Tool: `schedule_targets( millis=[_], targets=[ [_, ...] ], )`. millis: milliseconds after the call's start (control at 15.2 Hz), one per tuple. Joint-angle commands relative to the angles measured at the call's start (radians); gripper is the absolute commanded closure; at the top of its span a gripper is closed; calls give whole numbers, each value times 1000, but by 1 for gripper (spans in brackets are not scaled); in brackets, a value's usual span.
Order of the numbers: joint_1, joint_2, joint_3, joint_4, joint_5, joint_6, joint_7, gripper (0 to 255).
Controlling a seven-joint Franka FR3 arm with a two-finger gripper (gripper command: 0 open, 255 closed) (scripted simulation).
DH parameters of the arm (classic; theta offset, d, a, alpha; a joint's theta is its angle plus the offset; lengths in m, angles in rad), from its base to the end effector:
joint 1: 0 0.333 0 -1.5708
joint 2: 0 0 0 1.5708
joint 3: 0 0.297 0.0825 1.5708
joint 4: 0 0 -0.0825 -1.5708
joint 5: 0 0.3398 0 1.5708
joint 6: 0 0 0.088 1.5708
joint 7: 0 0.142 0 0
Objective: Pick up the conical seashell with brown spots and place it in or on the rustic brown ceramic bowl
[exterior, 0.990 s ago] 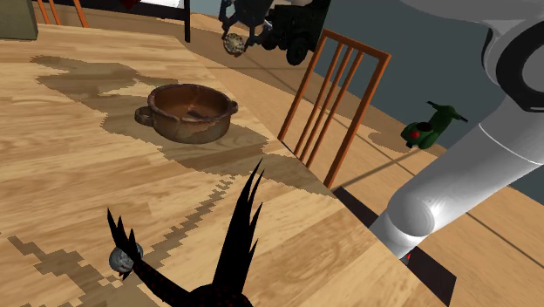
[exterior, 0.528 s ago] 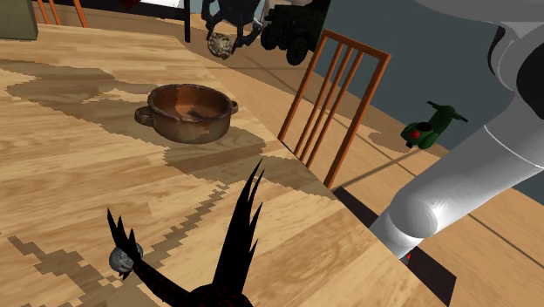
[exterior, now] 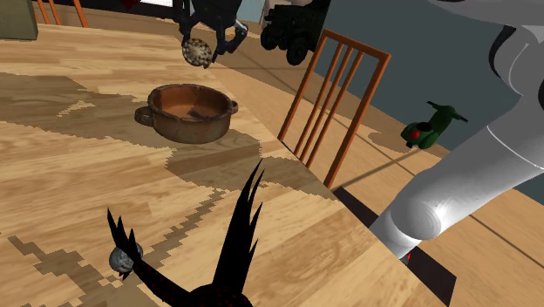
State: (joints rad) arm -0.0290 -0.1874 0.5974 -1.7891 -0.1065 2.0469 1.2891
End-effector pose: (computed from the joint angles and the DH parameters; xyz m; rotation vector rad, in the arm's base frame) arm 0.4280 0.2915 0.6055 -2.7127 0.9561 -0.6044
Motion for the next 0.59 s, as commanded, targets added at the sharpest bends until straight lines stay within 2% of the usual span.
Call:
schedule_targets(
  millis=[0,528],
  targets=[
    [13,12,37,13,-24,-10,58,255],
    [15,-3,36,-107,-23,97,73,255]
  ],
)
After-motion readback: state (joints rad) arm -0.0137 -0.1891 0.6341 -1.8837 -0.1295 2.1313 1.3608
